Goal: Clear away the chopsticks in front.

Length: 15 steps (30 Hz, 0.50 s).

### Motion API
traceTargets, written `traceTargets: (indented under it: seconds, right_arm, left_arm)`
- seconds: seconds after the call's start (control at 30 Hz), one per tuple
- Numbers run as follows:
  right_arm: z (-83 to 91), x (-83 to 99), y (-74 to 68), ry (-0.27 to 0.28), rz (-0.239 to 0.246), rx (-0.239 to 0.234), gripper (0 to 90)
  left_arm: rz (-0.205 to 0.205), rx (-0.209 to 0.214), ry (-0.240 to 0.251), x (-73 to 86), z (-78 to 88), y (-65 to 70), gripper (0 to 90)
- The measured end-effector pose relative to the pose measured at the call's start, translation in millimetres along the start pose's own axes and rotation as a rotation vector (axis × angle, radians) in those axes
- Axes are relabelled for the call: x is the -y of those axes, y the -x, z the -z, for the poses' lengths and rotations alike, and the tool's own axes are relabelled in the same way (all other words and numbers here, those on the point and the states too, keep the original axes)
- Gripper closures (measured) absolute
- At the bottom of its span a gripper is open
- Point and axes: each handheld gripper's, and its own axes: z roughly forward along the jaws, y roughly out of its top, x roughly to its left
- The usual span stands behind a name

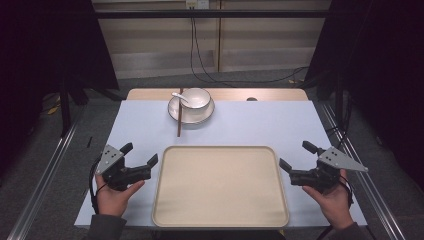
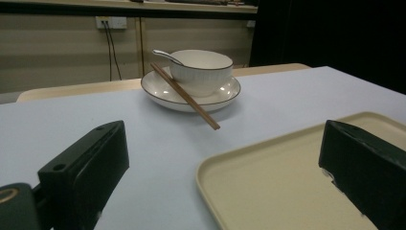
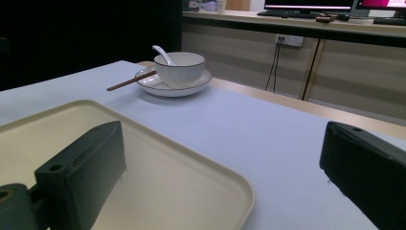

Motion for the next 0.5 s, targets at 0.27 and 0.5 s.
traceTargets:
  seconds: [0.27,0.5]
  right_arm:
    - [3.2,-0.8,-2.0,0.011,0.036,-0.038,2.2]
    - [0.3,2.6,-3.0,-0.017,0.044,-0.044,2.2]
  left_arm:
    - [0.014,-0.01,-0.039,-2.5,-14.0,3.4,3.0]
    - [0.043,-0.027,-0.05,-13.8,-36.0,-0.7,3.8]
